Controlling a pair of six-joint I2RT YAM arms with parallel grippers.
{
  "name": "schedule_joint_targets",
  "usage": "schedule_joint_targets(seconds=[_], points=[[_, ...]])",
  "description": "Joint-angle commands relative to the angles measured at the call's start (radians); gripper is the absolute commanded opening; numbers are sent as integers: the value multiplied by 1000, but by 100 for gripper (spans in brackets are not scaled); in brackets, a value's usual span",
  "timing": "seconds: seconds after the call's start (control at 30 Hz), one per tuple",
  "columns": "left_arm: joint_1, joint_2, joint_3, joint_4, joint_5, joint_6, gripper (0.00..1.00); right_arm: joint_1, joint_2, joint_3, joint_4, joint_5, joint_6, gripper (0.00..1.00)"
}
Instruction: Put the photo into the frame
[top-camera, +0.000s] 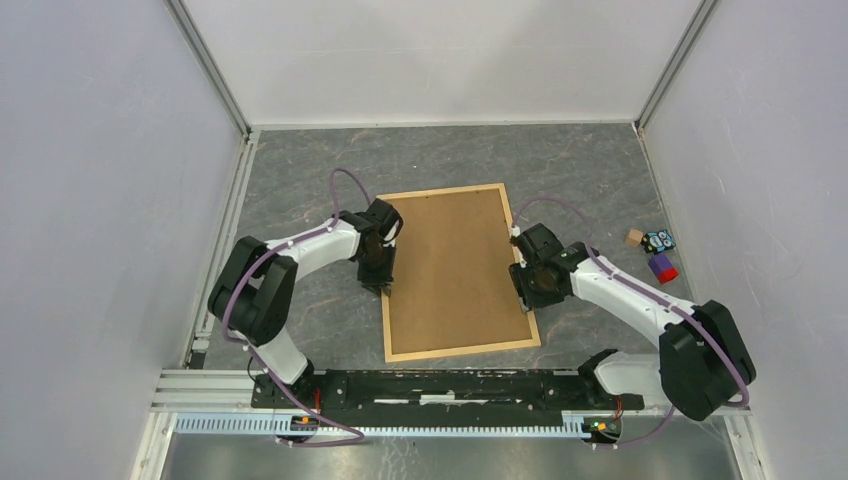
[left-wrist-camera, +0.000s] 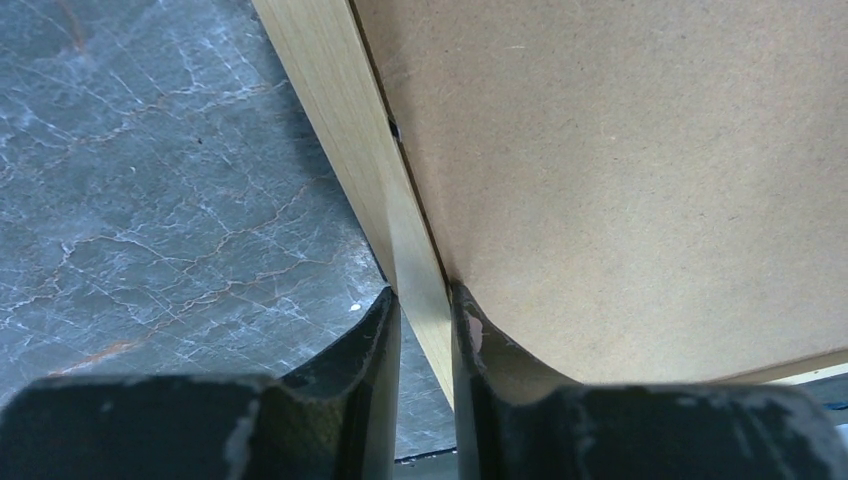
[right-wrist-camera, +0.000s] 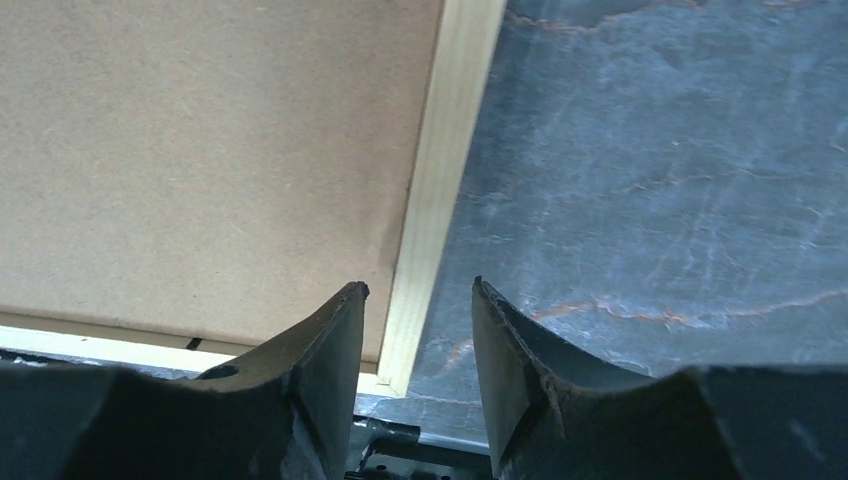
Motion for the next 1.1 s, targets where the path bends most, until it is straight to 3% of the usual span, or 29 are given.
schedule_joint_targets(seconds=[0.0,0.13,0.37,0.47,0.53,0.8,1.07], points=[[9,-33,-55,-41,-33,-9,36,1,-46,3,-34,104,37,49],[7,-95,-128,-33,50,-99,51,2,-72,0,-33,142,56,45],[-4,-198,-215,2,18,-192,58,2,-58,-44,-5,129,69,43],[-14,-169,-223,19,11,-197,54,2,-59,-58,14,126,96,41],[-17,-152,-229,35,-12,-207,43,1,-61,-59,25,120,107,39],[-17,-165,-266,91,-56,-267,23,31,-28,-37,29,107,128,34],[-17,-176,-280,92,-75,-278,10,55,-4,-24,26,117,141,34]])
